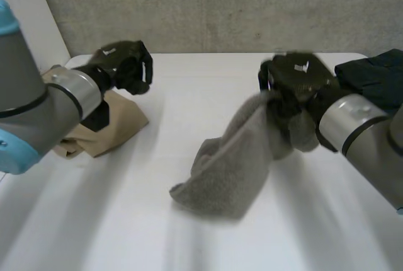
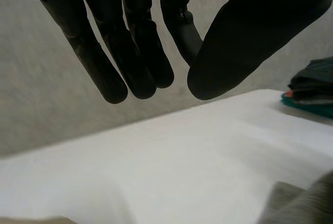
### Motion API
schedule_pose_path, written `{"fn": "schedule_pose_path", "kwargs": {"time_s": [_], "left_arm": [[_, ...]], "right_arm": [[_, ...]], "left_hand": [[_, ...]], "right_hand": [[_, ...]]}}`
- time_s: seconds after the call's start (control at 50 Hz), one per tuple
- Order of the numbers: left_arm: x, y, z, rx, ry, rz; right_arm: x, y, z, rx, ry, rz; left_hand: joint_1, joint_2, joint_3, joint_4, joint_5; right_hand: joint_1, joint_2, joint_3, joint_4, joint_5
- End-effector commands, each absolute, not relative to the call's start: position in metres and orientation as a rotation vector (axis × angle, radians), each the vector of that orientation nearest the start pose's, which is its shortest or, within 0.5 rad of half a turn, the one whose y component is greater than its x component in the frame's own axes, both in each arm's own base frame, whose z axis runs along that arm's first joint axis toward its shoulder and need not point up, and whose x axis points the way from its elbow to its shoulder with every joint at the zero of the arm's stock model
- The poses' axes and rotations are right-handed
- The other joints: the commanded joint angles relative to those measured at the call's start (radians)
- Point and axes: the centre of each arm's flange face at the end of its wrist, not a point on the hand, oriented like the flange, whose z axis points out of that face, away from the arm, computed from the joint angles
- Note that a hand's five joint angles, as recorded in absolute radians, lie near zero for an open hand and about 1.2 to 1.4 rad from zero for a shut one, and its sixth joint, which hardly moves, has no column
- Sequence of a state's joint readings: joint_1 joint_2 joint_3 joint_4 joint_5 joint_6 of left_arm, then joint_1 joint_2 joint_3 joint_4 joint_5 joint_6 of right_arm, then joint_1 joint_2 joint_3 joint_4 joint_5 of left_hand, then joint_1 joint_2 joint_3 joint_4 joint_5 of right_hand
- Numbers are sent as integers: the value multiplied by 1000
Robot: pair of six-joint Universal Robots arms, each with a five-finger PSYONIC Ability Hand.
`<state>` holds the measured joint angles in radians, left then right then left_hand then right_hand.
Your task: Fold the laundry.
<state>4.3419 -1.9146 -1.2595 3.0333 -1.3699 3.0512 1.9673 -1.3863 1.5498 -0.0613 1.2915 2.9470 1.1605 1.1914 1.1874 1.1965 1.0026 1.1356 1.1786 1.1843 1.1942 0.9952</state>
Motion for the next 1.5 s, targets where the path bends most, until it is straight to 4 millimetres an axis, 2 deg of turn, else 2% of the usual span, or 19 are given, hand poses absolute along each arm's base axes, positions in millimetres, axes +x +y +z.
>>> {"fn": "schedule_pose_path", "kwargs": {"time_s": [0.02, 0.08, 0.14, 0.16, 0.24, 0.32, 0.4, 0.68, 0.84, 0.92, 0.94, 0.96, 1.0, 1.12, 1.18, 1.26, 1.38, 1.46, 1.5], "left_arm": [[-291, -277, 247, 886, 2650, -2132], [-301, -275, 216, 973, 2693, -2007], [-304, -276, 199, 997, 2732, -1930], [-304, -277, 189, 994, 2760, -1883], [-304, -279, 178, 988, 2798, -1826], [-305, -280, 169, 986, 2835, -1801], [-313, -277, 162, 1028, 2885, -1807], [-344, -255, 140, 1065, 3098, -1753], [-360, -246, 137, 911, 3299, -1720], [-364, -247, 141, 830, 3355, -1767], [-364, -251, 147, 791, 3349, -1826], [-362, -255, 150, 762, 3340, -1859], [-355, -264, 158, 686, 3311, -1926], [-306, -306, 207, 404, 3054, -2177], [-286, -313, 235, 443, 2880, -2277], [-276, -304, 256, 599, 2738, -2299], [-292, -279, 245, 897, 2693, -2198], [-313, -265, 209, 1073, 2730, -2028], [-319, -265, 188, 1106, 2739, -1933]], "right_arm": [[274, -255, 204, -1035, 2050, -1696], [276, -257, 197, -1078, 2061, -1685], [280, -257, 207, -1078, 2027, -1717], [286, -255, 219, -1072, 1983, -1753], [299, -241, 258, -1042, 1855, -1833], [304, -225, 294, -1000, 1748, -1883], [303, -220, 312, -948, 1705, -1898], [316, -206, 328, -914, 1632, -1875], [320, -200, 329, -864, 1625, -1826], [319, -201, 326, -849, 1633, -1813], [318, -201, 324, -847, 1641, -1808], [318, -202, 322, -845, 1651, -1806], [315, -205, 320, -841, 1666, -1807], [290, -241, 301, -793, 1785, -1851], [280, -259, 280, -800, 1857, -1843], [274, -272, 245, -868, 1949, -1788], [277, -277, 193, -996, 2060, -1670], [286, -276, 164, -1045, 2094, -1596], [289, -277, 156, -1045, 2115, -1581]], "left_hand": [[236, 205, 209, 200, 219], [236, 205, 209, 200, 219], [-484, -514, -510, -520, -500], [-817, -848, -844, -853, -834], [-986, -1017, -1013, -1022, -1003], [-986, -1017, -1013, -1022, -1003], [-986, -1017, -1013, -1022, -1003], [-986, -1017, -1013, -1022, -1003], [-983, -1014, -1010, -1019, -999], [-406, -437, -433, -442, -422], [29, -2, 2, -7, 12], [234, 203, 207, 198, 217], [236, 205, 209, 200, 219], [236, 205, 209, 200, 219], [236, 205, 209, 200, 219], [236, 205, 209, 200, 219], [236, 205, 209, 200, 219], [236, 205, 209, 200, 219], [236, 205, 209, 200, 219]], "right_hand": [[261, 218, 212, 202, 227], [261, 218, 212, 202, 227], [261, 218, 212, 202, 227], [261, 218, 212, 202, 227], [261, 218, 212, 202, 227], [261, 218, 212, 202, 227], [261, 218, 212, 202, 227], [261, 218, 212, 202, 227], [261, 218, 212, 202, 227], [261, 218, 212, 202, 227], [261, 218, 212, 202, 227], [261, 218, 212, 202, 227], [261, 218, 212, 202, 227], [261, 218, 212, 202, 227], [261, 218, 212, 202, 227], [261, 218, 212, 202, 227], [261, 218, 212, 202, 227], [261, 218, 212, 202, 227], [-17, -60, -66, -76, -52]]}}
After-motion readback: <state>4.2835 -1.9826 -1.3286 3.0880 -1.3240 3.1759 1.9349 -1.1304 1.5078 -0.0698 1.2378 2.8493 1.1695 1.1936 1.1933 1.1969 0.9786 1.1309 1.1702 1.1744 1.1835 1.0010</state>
